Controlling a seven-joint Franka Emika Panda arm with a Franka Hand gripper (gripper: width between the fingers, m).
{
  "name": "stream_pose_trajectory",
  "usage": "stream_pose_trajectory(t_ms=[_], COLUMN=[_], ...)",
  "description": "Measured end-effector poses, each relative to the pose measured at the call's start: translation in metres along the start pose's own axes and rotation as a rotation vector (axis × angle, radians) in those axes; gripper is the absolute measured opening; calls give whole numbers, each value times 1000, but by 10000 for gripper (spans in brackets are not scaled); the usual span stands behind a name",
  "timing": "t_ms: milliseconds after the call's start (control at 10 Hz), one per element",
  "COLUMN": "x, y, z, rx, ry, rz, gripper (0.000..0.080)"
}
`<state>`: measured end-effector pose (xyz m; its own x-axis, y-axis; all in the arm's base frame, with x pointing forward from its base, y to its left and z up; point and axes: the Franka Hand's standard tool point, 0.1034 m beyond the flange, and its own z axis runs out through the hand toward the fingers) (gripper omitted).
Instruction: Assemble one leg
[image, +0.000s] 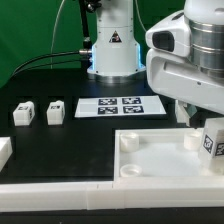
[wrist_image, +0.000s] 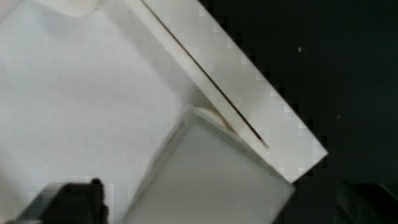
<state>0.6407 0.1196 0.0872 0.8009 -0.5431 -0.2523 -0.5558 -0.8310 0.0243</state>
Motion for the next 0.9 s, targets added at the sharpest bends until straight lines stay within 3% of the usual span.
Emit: stream_pose_trajectory(t_ms=[600,900], x=[2,2], y=[5,15], z=[4,11], rx=[3,5], ry=[12,18], rz=[-696,-685], gripper=[649,649])
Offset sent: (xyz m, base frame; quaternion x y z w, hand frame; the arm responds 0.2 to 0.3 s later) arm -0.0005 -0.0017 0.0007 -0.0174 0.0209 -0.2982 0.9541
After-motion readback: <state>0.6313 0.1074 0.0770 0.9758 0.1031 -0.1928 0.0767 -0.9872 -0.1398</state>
